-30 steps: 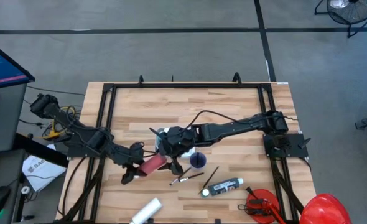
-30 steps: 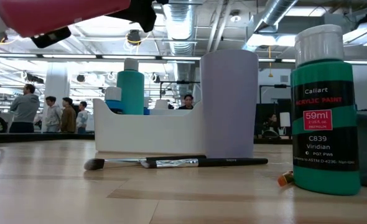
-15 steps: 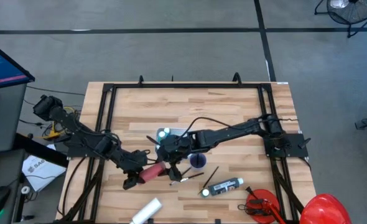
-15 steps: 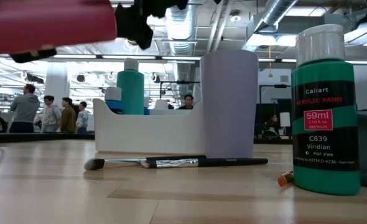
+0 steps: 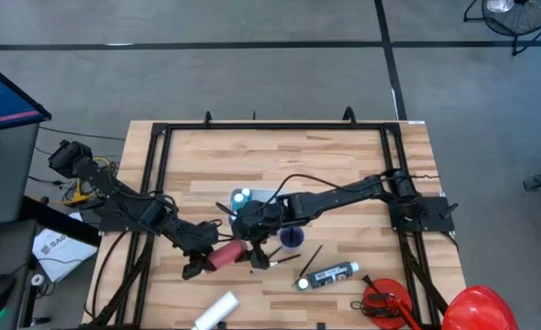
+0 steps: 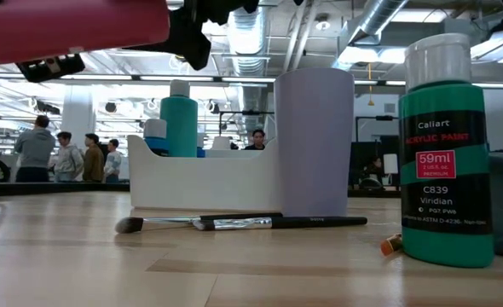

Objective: Pick & Place Paint Supplies
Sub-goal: Put the red paint bottle into the white bin

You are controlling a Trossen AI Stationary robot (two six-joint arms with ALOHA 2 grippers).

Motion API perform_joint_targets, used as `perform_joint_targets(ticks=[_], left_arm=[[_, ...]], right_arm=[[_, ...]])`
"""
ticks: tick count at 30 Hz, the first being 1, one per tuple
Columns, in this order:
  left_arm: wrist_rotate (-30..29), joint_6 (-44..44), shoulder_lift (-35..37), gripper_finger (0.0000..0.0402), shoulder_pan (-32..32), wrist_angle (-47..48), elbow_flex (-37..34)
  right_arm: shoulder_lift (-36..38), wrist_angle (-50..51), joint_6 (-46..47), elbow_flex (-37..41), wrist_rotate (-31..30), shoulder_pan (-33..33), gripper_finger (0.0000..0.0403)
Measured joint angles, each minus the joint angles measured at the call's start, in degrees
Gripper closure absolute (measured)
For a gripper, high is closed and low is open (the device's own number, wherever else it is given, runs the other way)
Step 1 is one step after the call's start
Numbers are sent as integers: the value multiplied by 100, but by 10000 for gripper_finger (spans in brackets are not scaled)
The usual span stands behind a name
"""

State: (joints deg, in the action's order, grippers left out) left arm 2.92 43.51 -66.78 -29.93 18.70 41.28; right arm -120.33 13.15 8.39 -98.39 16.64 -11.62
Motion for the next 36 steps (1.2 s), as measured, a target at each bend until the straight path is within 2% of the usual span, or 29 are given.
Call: perform_joint_targets(ticks=[23, 27, 33, 36], left_arm=[[4, -424, 0, 238, 269, -334, 0], [6, -426, -1, 238, 267, -354, 0], [17, -424, -2, 237, 265, -369, 0], [15, -422, 0, 229, 264, -369, 0]], right_arm=[[0, -79, -145, 0, -13, 7, 128], [0, -74, -211, -1, -15, 7, 150], [0, -73, -297, -2, -25, 8, 228], [0, -73, -300, 0, -24, 11, 228]])
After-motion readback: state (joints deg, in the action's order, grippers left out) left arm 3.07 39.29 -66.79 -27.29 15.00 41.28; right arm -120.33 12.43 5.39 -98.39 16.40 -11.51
